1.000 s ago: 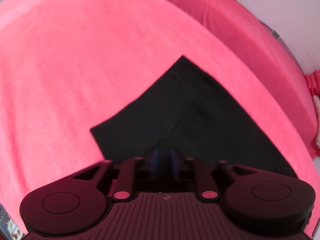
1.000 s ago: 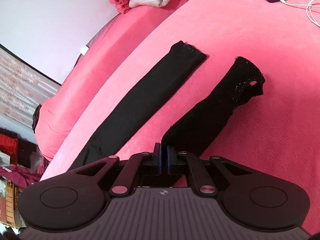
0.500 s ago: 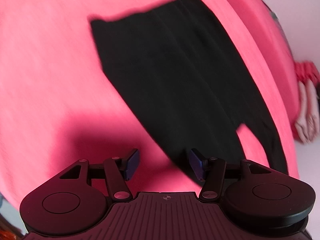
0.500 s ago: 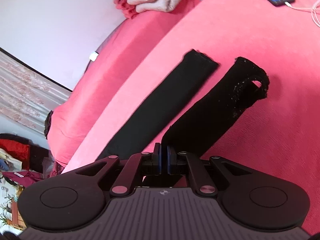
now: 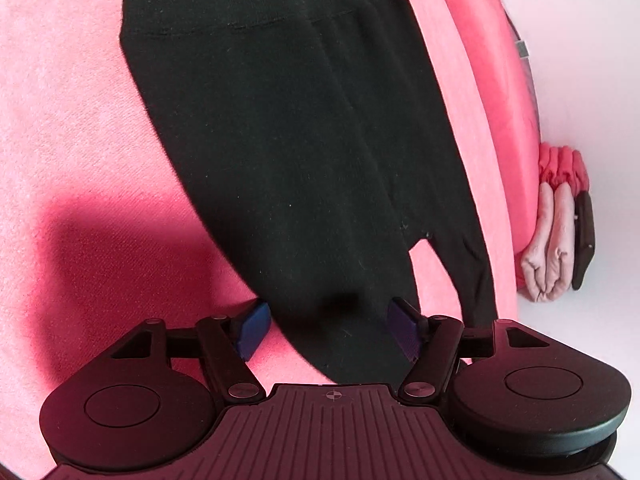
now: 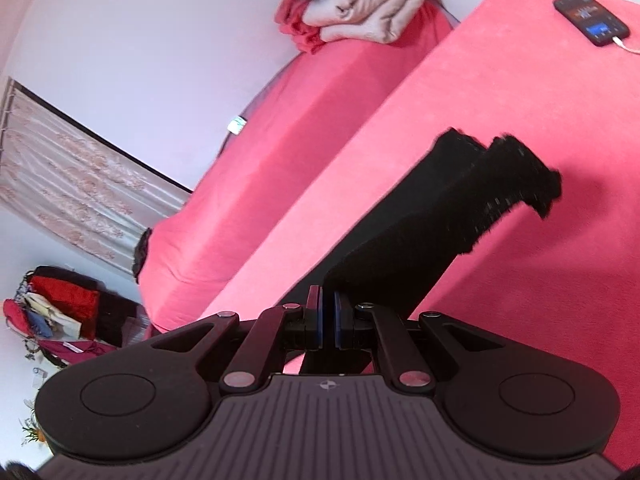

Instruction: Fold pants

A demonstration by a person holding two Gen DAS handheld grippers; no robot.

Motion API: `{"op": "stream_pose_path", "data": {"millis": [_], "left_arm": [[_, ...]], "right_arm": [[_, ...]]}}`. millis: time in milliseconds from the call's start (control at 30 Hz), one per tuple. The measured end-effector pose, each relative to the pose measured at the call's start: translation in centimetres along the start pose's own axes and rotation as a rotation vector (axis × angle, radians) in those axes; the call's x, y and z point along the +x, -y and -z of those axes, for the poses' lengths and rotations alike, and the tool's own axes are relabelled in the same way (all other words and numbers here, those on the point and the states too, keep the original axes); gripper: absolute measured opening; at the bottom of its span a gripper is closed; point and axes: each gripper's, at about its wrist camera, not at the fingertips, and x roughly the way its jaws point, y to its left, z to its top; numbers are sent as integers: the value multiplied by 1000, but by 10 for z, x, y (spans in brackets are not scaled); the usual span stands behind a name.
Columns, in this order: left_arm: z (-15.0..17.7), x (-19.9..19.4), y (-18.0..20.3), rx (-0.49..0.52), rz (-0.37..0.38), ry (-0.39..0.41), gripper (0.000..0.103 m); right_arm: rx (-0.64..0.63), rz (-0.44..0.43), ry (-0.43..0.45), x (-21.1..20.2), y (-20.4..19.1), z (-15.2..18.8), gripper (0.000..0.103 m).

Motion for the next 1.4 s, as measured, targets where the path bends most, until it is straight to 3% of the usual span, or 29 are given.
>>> {"op": "stream_pose_path", "data": {"millis": [200, 333, 500, 667, 800, 900, 1033, 1100, 1400], "left_arm": [[11, -3, 2, 25, -19, -23, 103], [3, 16, 6, -20, 25, -23, 103], [-7, 33, 15, -47, 41, 1, 103], [-17, 21, 13, -88, 61, 59, 103], [-26, 16, 16, -50, -8, 88, 103], [-29, 20, 19, -33, -48, 82, 88], [-28, 14, 28, 13, -79, 96, 86], [-28, 5, 34, 47, -78, 111, 78], [-57, -2, 89, 248, -31, 136, 75]], "right_arm": [[-14, -59, 23, -8, -17, -8, 8], [-19, -76, 22, -5, -24, -9, 8], [-24, -99, 26, -10, -30, -12, 8], [-41, -79, 36, -13, -28, -14, 8], [-15, -42, 24, -5, -11, -8, 8], [-17, -10, 7, 4, -6, -2, 8], [-13, 24, 0, 8, 1, 1, 8], [3, 42, 2, 8, 7, 2, 8], [51, 81, 49, 19, 16, 8, 8]]}}
